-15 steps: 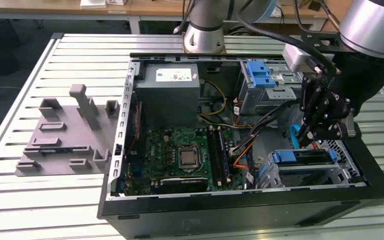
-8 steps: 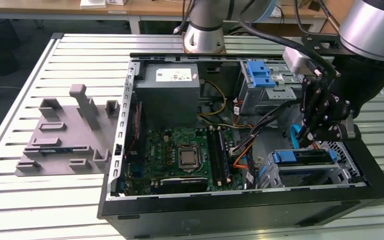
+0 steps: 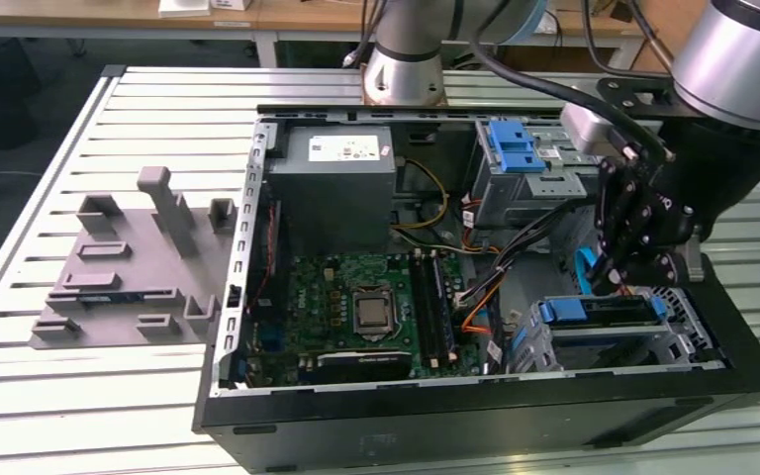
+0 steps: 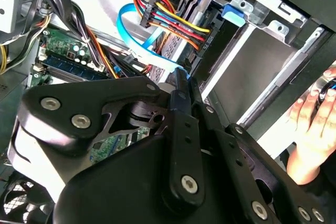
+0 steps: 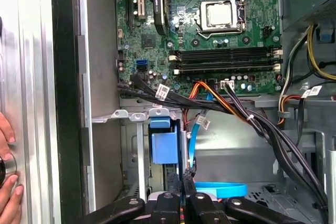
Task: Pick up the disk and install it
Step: 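Insert the second disk wire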
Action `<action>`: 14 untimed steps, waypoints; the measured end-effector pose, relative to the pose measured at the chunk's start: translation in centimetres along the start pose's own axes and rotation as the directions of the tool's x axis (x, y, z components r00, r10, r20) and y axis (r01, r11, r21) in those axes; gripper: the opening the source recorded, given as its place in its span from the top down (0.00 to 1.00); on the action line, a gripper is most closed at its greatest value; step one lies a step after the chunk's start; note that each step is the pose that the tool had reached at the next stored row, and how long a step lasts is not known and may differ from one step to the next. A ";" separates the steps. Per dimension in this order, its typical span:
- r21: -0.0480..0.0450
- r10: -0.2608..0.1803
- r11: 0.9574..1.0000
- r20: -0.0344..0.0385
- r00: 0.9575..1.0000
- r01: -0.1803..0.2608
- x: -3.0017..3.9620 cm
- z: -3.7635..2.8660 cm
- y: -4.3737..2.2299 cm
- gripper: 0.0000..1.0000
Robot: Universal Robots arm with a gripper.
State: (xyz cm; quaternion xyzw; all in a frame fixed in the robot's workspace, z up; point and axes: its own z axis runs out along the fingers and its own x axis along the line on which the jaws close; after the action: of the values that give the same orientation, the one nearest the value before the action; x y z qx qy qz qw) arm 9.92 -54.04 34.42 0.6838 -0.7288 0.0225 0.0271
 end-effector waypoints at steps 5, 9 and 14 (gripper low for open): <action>0.000 0.000 1.000 0.000 1.000 0.000 0.05 0.09 -0.18 0.84; 0.000 0.000 1.000 0.000 1.000 0.000 0.10 0.16 -0.33 0.84; 0.000 0.000 1.000 0.000 1.000 0.000 0.34 0.30 -0.43 0.84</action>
State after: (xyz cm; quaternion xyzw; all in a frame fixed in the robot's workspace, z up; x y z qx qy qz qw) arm 10.33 -54.43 34.14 0.6838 -0.7288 0.0225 0.0271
